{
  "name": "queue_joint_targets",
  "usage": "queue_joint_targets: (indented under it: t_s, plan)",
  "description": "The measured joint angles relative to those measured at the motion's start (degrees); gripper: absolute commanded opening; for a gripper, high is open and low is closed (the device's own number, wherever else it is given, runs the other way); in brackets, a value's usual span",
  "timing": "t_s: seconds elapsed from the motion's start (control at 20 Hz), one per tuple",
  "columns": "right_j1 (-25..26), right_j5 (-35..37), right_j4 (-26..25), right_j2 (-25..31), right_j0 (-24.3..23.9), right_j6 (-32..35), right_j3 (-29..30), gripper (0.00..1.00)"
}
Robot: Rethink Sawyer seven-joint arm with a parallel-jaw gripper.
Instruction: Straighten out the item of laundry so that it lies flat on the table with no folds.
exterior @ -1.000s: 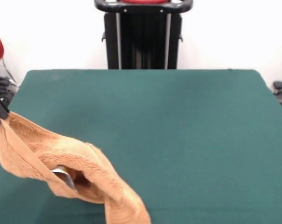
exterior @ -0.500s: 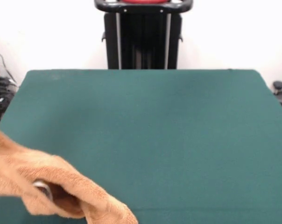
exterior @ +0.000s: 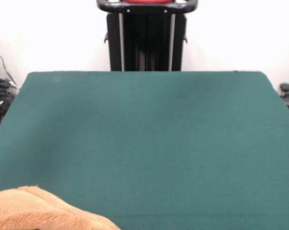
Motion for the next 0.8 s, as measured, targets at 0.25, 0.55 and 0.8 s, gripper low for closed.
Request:
queue_joint_targets:
  t_s: [0.25,0.55,0.8]
  plan:
    - [-0.03,-4.73,2.52,-2.25,0.05,4.01,2.59,0.00]
    - [-0.17,-4.74,4.78,-4.49,0.27,8.50,2.87,0.00]
    - [-0.52,-4.74,6.38,-7.20,1.36,11.76,2.86,0.00]
